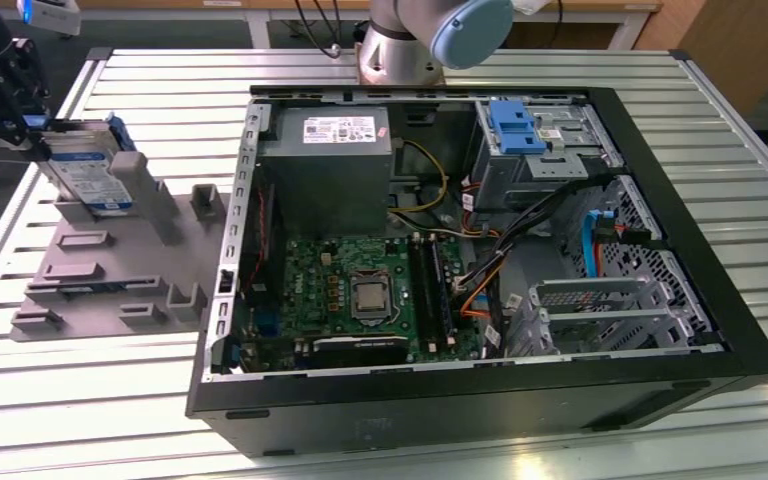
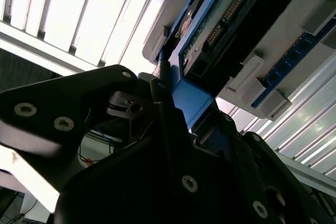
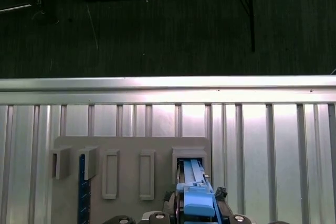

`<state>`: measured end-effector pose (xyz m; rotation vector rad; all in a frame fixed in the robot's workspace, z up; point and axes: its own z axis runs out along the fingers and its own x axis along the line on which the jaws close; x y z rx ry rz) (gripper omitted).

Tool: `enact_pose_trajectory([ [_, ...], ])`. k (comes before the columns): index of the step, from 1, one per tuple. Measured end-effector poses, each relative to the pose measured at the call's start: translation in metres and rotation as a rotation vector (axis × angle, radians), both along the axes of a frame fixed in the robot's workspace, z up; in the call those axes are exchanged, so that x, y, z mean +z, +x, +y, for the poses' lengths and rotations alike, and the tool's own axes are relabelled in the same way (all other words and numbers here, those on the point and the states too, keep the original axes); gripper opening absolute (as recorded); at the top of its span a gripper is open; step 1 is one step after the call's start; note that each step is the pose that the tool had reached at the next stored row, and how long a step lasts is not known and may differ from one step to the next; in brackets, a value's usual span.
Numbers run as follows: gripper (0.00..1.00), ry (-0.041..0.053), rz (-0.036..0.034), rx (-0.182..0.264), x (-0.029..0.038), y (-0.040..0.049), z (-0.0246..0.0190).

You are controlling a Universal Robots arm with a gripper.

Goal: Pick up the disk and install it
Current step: 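Pick up the disk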

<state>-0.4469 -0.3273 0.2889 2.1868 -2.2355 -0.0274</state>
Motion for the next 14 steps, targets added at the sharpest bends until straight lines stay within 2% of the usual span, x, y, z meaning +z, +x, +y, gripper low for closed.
enact_pose_trajectory([
  [1,0.38,0.0000,-0.0001,0.000,0.0000,0.0000,0.0000],
  [2,0.44,0.0000,0.0000,0.000,0.0000,0.0000,0.0000],
  [14,0.44,-0.0001,0.0001,0.000,0.0000,0.0019,0.0000],
])
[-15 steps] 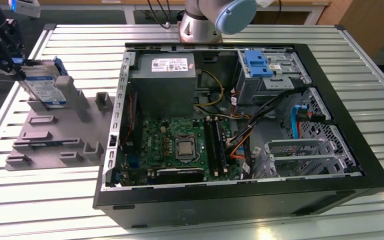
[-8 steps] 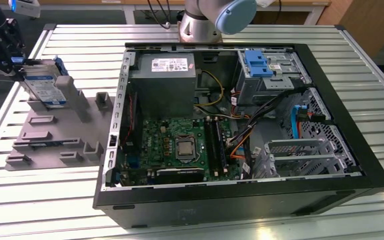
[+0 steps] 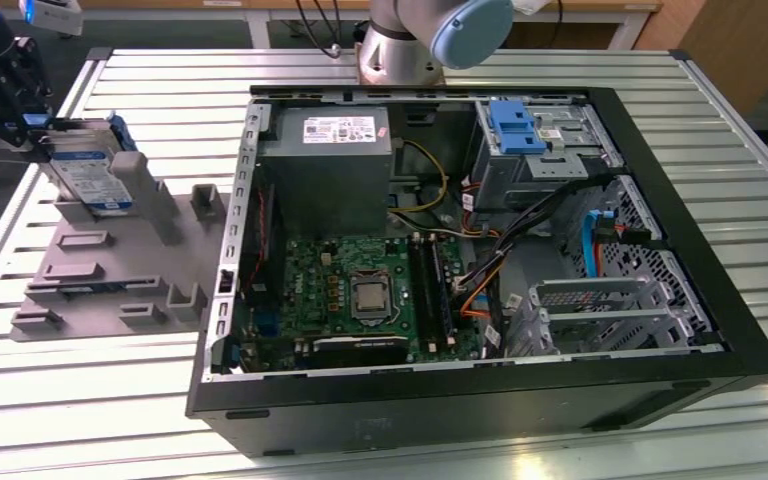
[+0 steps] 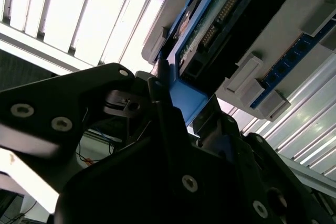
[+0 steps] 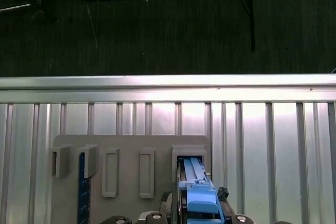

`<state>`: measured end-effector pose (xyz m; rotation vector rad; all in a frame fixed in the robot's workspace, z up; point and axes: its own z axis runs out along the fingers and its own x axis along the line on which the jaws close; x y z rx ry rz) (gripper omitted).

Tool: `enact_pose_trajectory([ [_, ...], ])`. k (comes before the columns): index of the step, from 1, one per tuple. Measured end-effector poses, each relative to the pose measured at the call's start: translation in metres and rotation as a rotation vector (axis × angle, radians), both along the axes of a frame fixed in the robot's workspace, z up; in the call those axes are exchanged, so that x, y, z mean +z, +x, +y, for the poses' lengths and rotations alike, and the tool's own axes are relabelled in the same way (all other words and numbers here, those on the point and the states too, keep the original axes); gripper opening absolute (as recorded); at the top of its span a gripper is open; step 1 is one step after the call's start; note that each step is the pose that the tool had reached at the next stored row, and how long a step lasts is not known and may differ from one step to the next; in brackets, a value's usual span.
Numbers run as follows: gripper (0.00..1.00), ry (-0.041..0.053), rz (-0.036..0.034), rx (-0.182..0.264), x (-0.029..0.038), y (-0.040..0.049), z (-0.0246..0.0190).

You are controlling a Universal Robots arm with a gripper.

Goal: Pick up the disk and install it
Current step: 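Pick up the disk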

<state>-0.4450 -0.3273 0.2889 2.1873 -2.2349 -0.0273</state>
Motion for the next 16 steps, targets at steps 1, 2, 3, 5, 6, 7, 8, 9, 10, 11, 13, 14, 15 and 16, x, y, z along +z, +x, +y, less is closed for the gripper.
enact_pose_trajectory([
  [1,0.43,0.0000,-0.0001,0.000,0.0000,0.0000,0.0000],
  [2,0.43,0.0000,0.0000,0.000,0.0000,0.0001,0.0000],
  [3,0.36,0.0000,-0.0001,0.000,0.0000,0.0001,0.0000],
  [5,0.36,0.0000,-0.0001,0.000,0.0000,0.0002,0.0000],
  [6,0.36,0.0000,-0.0001,0.000,0.0000,0.0002,0.0000],
  [7,0.36,0.0000,-0.0001,0.000,0.0000,0.0002,0.0000],
  [8,0.36,0.0001,-0.0001,0.000,0.0000,0.0003,0.0000],
  [9,0.36,0.0000,-0.0001,0.000,0.0000,0.0003,0.0000],
  [10,0.36,0.0000,-0.0001,0.000,0.0000,0.0003,0.0000],
  [11,0.36,0.0000,0.0000,0.000,0.0000,0.0004,0.0000],
  [13,0.36,0.0000,0.0000,0.000,0.0000,0.0004,0.0000],
  [14,0.36,0.0000,-0.0001,0.000,0.0000,0.0005,0.0000],
  [15,0.36,0.0000,0.0000,0.000,0.0000,0.0005,0.0000],
  [16,0.36,0.0000,-0.0001,0.000,0.0001,0.0005,0.0000],
])
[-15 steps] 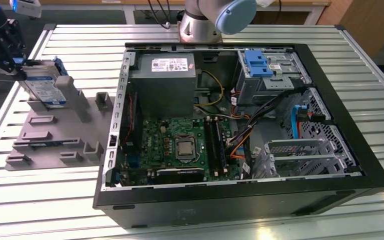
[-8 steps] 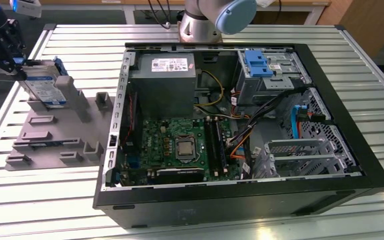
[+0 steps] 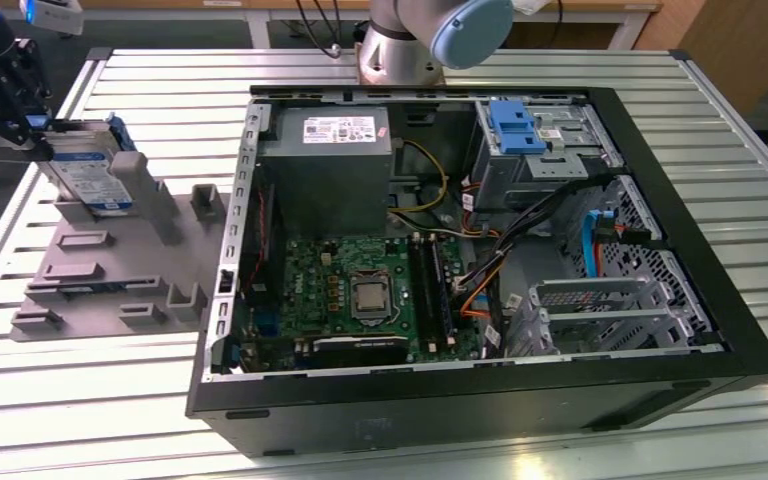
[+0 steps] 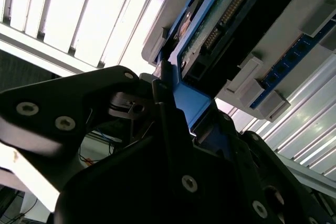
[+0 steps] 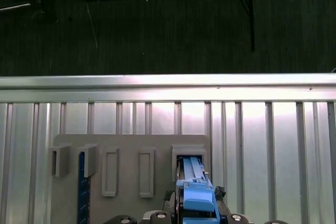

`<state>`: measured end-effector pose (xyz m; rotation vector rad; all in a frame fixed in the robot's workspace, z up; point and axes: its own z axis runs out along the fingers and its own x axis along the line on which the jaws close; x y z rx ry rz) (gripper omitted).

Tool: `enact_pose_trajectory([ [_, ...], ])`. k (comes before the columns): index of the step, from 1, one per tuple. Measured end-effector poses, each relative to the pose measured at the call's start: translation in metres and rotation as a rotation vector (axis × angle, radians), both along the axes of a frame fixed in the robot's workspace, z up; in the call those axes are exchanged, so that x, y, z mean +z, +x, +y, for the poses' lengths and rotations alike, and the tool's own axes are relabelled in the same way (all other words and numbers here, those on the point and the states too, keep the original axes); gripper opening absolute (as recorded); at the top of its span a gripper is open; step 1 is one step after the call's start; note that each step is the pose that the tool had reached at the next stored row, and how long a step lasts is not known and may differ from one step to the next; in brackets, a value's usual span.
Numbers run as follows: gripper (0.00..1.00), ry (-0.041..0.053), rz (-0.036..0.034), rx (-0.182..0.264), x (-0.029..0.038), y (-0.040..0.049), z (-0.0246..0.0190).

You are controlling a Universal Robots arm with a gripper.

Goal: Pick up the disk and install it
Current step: 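Pick up the disk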

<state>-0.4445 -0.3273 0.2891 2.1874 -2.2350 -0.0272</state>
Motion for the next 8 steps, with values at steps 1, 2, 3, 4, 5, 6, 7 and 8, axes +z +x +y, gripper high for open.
enact_pose_trajectory([
  [1,0.36,0.0000,0.0000,0.000,0.0003,0.0000,0.0000],
  [2,0.36,-0.0001,0.0003,0.000,0.0010,0.0000,0.0000],
  [3,0.36,-0.0001,0.0001,0.000,0.0018,0.0000,0.0000],
  [4,0.36,0.0000,-0.0001,0.000,0.0026,0.0000,0.0000],
  [5,0.36,0.0000,0.0000,0.000,0.0035,0.0000,0.0000],
  [6,0.36,-0.0001,0.0001,0.000,0.0046,0.0000,0.0000],
  [7,0.36,0.0000,0.0000,0.000,0.0057,0.0000,0.0000],
  [8,0.36,-0.0001,0.0001,0.000,0.0070,0.0000,0.0000],
])
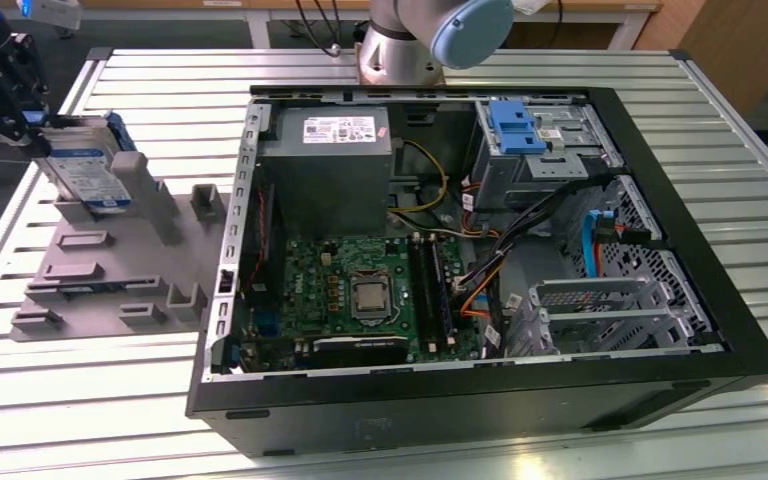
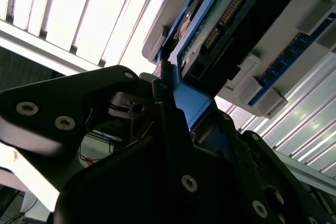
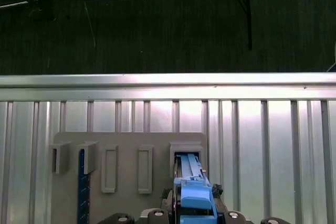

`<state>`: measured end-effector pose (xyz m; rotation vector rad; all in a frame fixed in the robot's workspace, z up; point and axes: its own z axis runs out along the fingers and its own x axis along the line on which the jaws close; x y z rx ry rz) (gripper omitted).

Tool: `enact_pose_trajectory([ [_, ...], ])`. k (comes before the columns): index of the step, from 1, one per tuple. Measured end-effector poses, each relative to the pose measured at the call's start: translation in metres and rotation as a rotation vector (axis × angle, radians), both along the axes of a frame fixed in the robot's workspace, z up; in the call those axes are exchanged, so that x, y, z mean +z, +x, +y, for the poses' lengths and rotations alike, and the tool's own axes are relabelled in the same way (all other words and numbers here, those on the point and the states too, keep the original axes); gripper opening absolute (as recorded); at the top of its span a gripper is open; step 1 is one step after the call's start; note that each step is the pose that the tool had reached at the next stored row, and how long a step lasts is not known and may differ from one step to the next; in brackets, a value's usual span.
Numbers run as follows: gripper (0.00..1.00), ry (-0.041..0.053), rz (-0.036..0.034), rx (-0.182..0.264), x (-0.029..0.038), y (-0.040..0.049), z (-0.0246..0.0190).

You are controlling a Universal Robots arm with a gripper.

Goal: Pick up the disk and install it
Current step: 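Pick up the disk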

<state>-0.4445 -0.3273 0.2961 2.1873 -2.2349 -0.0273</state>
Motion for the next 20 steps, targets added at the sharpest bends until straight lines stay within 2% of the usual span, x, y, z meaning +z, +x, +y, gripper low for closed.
enact_pose_trajectory([
  [20,0.36,0.0000,0.0000,0.000,0.0279,0.0000,0.0000],
])
